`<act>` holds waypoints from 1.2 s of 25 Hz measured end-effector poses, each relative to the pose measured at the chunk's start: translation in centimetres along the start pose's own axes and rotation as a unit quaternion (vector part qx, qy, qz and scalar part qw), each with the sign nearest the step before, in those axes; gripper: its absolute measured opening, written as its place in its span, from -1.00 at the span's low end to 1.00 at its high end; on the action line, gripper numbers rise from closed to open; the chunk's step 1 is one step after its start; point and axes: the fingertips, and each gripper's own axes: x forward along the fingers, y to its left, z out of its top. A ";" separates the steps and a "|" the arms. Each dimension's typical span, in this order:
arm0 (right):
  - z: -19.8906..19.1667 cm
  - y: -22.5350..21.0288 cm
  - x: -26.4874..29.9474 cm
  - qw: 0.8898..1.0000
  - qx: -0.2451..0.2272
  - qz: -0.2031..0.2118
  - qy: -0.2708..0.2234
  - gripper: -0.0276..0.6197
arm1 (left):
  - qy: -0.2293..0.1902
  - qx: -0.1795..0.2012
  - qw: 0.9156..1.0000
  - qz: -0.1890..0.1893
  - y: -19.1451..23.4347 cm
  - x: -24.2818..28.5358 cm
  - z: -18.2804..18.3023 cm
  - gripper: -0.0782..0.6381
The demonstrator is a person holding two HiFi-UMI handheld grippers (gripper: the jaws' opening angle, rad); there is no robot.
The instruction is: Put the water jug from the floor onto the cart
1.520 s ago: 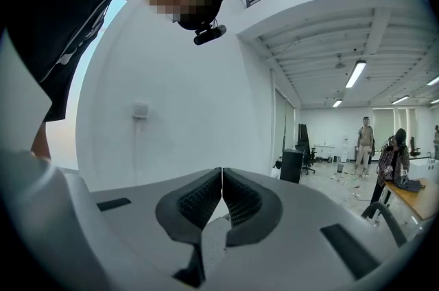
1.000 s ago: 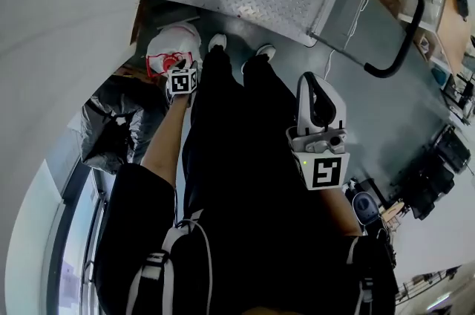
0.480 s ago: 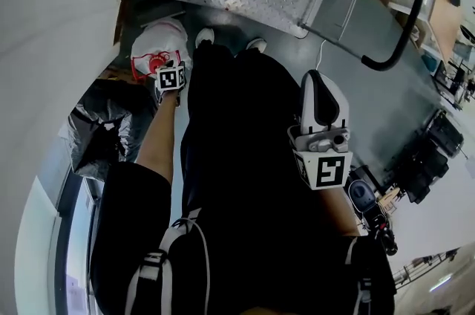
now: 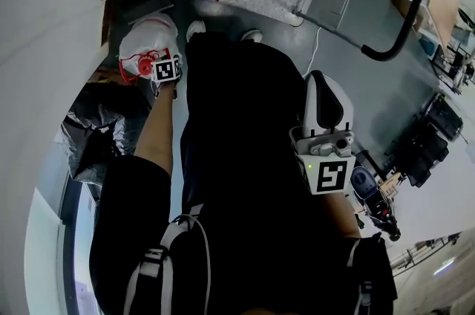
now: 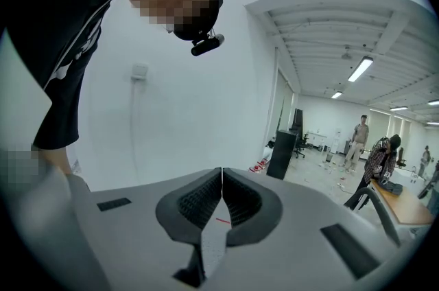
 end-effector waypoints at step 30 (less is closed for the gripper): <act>1.5 -0.4 -0.7 0.999 0.047 -0.013 -0.012 -0.86 | -0.033 -0.114 0.992 0.038 5.1 -5.1 0.6 -0.62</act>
